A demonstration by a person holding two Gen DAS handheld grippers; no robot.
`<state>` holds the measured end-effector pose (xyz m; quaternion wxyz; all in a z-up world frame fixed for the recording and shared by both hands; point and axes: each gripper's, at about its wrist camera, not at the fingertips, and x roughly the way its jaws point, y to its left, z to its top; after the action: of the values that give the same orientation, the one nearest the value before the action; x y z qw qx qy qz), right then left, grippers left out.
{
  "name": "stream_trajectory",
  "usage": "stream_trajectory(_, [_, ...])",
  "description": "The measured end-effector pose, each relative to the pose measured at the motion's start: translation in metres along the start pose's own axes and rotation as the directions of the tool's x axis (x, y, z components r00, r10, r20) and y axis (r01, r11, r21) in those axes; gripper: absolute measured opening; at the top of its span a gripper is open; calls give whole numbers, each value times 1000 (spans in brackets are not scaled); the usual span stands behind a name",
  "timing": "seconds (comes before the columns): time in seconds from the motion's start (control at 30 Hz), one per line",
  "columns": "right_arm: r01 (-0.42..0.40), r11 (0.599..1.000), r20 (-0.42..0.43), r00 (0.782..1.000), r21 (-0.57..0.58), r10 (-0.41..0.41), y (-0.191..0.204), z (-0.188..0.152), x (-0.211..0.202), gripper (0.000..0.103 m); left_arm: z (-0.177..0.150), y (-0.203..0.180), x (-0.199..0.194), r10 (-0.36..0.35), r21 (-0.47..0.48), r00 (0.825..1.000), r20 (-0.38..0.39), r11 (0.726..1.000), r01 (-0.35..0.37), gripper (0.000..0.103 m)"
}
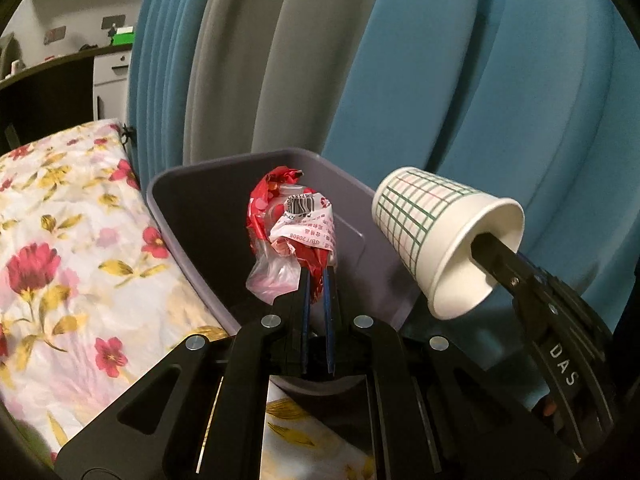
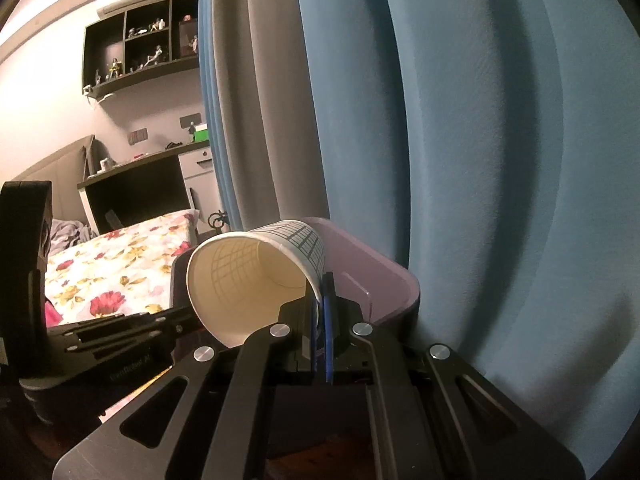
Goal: Collect trash
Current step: 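Carry the cup and wrapper over the grey bin and open both tools, then move both tools back toward the green mesh sleeve on the bed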
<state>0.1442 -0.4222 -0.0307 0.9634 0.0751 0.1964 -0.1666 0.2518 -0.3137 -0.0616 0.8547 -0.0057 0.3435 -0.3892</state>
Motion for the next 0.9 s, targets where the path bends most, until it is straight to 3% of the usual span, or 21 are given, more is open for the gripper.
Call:
stream_trajectory(0.13, [-9,1000,-23,1000,-1,9,0,2,9,4,-7,0,-4,13,7,1000,-7,1000,-13,12])
stream_trajectory(0.2, [-17,1000,-42,999,-1,17,0,2,15,4,-11,3,-10,42,13,999,-6,999,-42,28])
stream_trajectory(0.27, [-20,1000,-54,998,-7,20,1,1,19,4,-16,8,-19,69,6,998,12,998,-69,62])
stream_trajectory(0.37, [-24,1000,-75,997,-16,23,5,-1,24,4,-24,17,-37,104,-32,993,48,994,-103,78])
stream_trajectory(0.6, [-38,999,-144,989,-31,33,12,-8,37,4,-46,21,-92,237,-92,966,106,969,-228,89])
stream_trajectory(0.8, [-36,998,-172,985,-52,27,14,-11,43,4,-71,27,-144,343,-149,928,149,935,-322,93])
stream_trajectory(0.9, [-22,998,-170,985,-58,12,13,-10,44,15,-78,31,-162,391,-154,905,167,917,-368,94])
